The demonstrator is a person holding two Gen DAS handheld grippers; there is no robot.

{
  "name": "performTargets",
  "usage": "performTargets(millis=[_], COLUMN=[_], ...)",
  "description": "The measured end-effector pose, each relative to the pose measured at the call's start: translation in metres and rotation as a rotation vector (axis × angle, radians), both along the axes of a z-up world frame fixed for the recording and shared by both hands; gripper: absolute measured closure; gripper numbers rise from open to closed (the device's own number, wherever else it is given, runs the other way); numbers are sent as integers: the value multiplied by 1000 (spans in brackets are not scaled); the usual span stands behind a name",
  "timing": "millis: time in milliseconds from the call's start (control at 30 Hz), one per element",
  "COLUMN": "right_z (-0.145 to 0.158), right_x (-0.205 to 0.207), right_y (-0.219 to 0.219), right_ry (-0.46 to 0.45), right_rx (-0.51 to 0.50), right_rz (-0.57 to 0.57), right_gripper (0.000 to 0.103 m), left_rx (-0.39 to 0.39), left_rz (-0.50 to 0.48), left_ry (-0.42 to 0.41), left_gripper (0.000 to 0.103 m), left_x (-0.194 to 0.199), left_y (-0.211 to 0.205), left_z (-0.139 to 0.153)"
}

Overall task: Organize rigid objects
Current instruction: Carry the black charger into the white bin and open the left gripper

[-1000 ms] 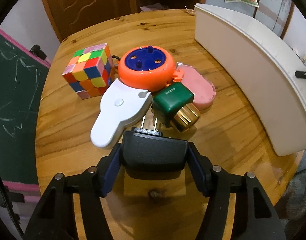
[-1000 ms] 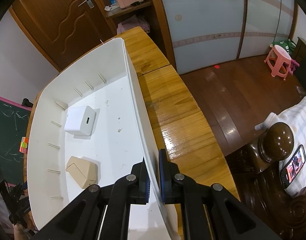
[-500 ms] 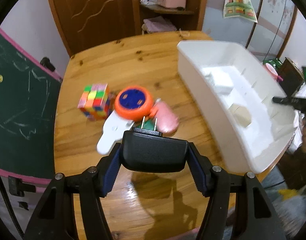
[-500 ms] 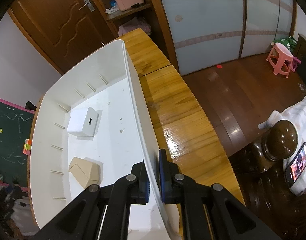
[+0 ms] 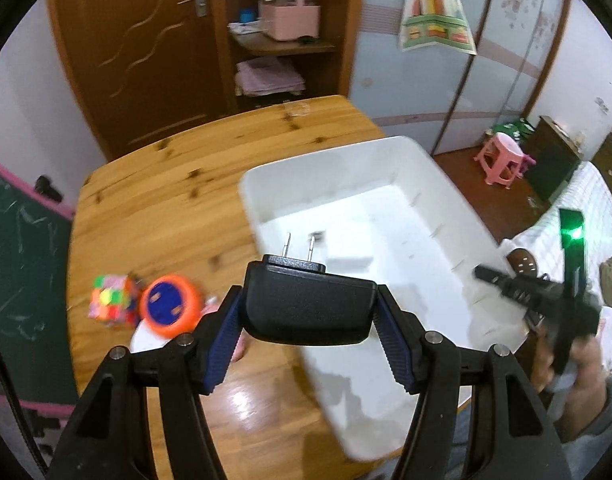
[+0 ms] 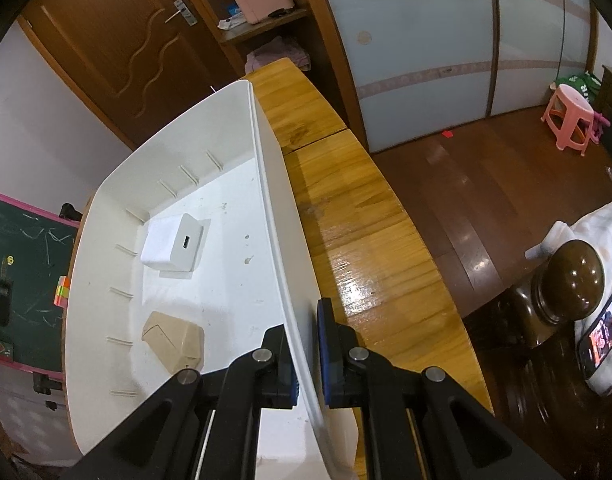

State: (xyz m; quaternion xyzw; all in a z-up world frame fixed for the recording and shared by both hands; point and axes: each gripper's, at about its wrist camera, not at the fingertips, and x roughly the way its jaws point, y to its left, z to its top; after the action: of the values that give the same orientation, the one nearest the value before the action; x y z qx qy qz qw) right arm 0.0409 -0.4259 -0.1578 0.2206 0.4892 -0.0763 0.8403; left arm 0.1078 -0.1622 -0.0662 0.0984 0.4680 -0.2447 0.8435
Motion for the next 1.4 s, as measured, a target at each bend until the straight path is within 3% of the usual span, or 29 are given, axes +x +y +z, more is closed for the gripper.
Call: performTargets(millis=[233,567,900,1400], right_z=[0,-2,-3,-4], right_x=[0,-1,1,2], right_y=[1,2,5,7], right_ry=[-1,5,26,35], right_rx=[-8,-13,-29,-34], right_rz=[10,13,19,15], right_gripper=[95,95,95,93], left_rx=[-24,42,117,209], left_rz=[-76,-112,-131,-160], left_ry=[31,140,245,224], left_gripper=[36,36,36,35], left_x=[12,37,45,33], left_y=[-58,-117,-146,-165], left_z=[-5,-66,-115,-132])
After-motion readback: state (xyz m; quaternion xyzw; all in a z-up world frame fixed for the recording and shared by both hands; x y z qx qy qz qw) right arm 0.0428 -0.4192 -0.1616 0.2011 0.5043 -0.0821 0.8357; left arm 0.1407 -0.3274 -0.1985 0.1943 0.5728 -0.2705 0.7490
